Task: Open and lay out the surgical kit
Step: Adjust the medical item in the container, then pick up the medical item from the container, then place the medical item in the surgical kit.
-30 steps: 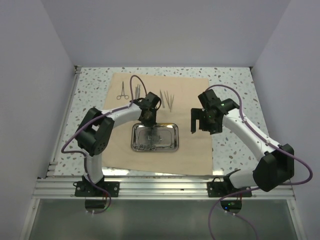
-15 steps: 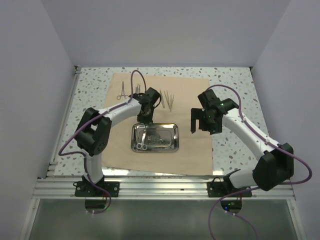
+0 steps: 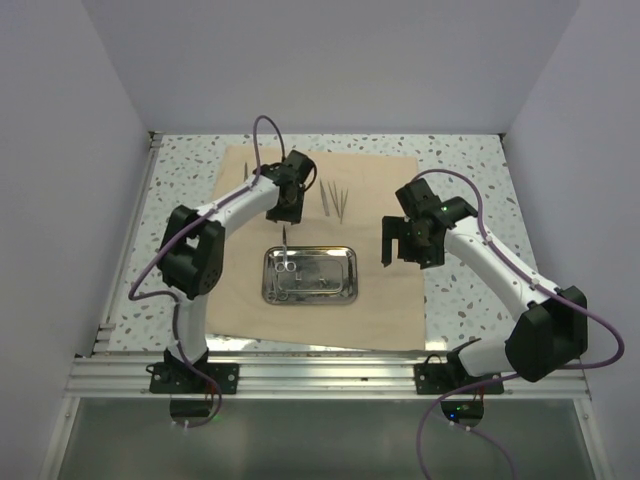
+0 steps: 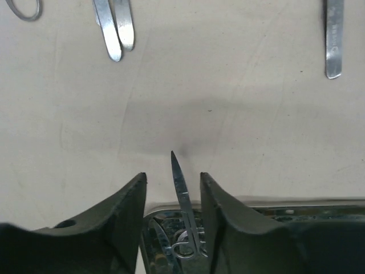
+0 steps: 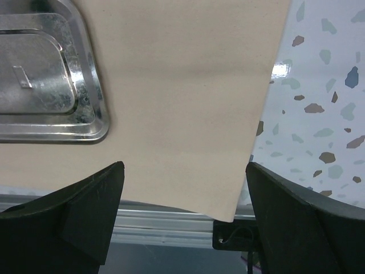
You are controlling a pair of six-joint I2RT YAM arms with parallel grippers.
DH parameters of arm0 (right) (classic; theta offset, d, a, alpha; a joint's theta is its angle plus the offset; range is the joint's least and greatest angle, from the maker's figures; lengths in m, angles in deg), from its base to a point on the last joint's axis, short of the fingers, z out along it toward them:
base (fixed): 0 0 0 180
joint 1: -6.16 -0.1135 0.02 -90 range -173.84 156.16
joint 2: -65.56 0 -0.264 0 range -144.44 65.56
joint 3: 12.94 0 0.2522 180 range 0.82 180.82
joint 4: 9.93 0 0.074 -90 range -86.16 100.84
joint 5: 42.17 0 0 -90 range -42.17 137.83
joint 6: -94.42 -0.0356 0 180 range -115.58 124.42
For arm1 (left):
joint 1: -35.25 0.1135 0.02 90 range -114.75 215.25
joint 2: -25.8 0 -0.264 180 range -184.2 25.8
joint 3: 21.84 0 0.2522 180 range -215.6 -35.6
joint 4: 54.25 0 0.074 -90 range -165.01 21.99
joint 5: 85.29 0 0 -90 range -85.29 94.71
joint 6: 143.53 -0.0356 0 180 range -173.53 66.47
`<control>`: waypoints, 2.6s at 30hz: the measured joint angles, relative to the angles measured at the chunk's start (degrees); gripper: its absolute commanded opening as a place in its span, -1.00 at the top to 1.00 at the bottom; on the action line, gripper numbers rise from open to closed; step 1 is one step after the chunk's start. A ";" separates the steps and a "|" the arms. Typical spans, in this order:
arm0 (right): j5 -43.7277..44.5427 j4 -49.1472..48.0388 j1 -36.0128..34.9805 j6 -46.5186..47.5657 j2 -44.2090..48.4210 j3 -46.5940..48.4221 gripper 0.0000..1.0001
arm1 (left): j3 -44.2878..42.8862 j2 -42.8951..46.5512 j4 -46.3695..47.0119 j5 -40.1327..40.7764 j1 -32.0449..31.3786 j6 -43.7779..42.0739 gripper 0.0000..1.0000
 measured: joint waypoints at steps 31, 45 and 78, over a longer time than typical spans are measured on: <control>0.04 -0.42 0.00 0.02 -0.02 -0.04 -0.84 | 8.22 0.33 1.88 -5.03 0.02 2.14 0.06; 0.07 -0.39 0.00 0.04 -0.79 -0.02 -0.84 | 7.63 -2.05 2.49 -5.03 -0.02 3.15 1.00; 1.40 0.42 0.00 0.07 -5.77 4.07 -0.83 | -24.63 -20.72 9.88 2.89 19.41 -11.28 -0.50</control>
